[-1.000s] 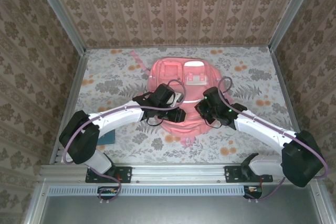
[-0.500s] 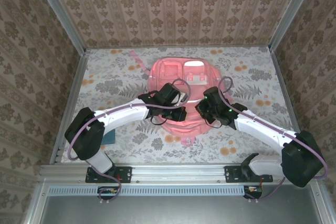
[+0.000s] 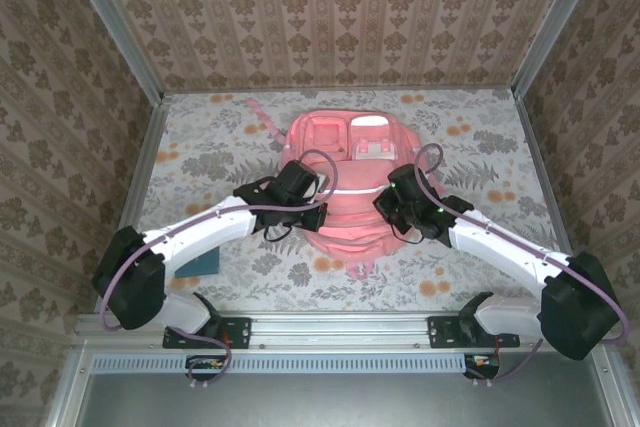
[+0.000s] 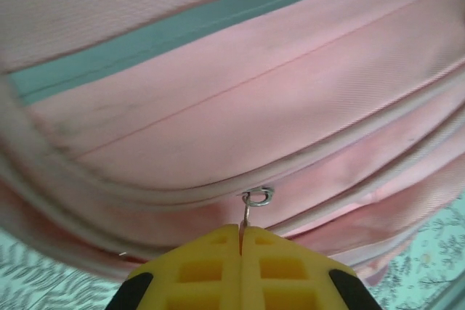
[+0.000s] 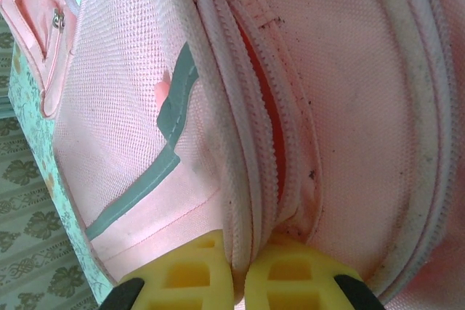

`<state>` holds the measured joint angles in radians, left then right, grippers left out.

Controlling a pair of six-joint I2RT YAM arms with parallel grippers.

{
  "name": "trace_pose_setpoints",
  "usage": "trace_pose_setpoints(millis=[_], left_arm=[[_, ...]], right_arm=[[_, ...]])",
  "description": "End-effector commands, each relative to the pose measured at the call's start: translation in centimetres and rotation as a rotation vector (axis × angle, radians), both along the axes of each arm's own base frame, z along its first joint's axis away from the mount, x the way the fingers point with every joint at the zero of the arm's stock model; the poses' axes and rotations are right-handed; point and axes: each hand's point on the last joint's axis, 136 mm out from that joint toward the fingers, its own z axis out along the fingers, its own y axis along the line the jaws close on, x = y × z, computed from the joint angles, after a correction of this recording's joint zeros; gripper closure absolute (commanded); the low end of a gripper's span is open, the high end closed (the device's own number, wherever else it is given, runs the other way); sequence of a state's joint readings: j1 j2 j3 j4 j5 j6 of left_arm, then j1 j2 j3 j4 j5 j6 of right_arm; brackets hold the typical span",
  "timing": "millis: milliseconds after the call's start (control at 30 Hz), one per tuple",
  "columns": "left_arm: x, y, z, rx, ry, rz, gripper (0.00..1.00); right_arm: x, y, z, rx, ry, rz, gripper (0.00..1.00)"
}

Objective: Pack the student bag

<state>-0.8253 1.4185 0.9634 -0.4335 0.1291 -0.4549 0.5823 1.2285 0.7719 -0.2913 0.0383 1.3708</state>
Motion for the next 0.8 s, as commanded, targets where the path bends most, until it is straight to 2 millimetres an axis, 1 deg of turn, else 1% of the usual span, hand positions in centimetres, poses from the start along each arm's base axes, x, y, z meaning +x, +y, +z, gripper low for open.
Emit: trace_pose_setpoints(millis=[0,133,200,267,333,433,500,533,633,767], left_arm=[[1.9,3.8,-0.7,0.119,-0.064,0.085,1.0],[3.4,5.6,-0.5,0.138,-0.087,0.144,1.0],[4.1,6.1,-0.3,0.128,-0.09,0.162,1.0],[3.9,5.4,-0.2,0.08,-0.066,0.128,1.0],[3.2,3.9,0.6,0.003,-0.047,0.076,1.0],[1.6,1.9,2.0,-0.088,-0.055,0.003,0.8],[0.5,1.0,2.6,-0.093,-0.075,-0.033,0.71],[0.1,0.6,2.8,-0.095,-0.085,-0.044,0.68],[-1.2,-0.6,2.4,-0.078,-0.095,-0.093,0.63],[-2.1,-1.6,1.4,-0.006,-0.105,-0.135,0.6]], right_arm=[[0.6,-2.0,0.9,-0.085,-0.038,-0.043,0.94],[0.6,-2.1,0.9,-0.093,-0.038,-0.043,0.94],[0.6,-2.1,1.0,-0.091,-0.039,-0.042,0.94],[0.6,-1.9,1.0,-0.084,-0.038,-0.038,0.94],[0.7,-1.6,1.1,-0.075,-0.042,-0.029,0.94],[0.7,-1.5,1.2,-0.071,-0.04,-0.023,0.94],[0.7,-1.5,1.2,-0.071,-0.042,-0.023,0.94],[0.7,-1.5,1.2,-0.069,-0.043,-0.023,0.94],[0.7,-1.5,1.1,-0.07,-0.041,-0.025,0.94],[0.8,-1.5,1.1,-0.069,-0.041,-0.028,0.94]])
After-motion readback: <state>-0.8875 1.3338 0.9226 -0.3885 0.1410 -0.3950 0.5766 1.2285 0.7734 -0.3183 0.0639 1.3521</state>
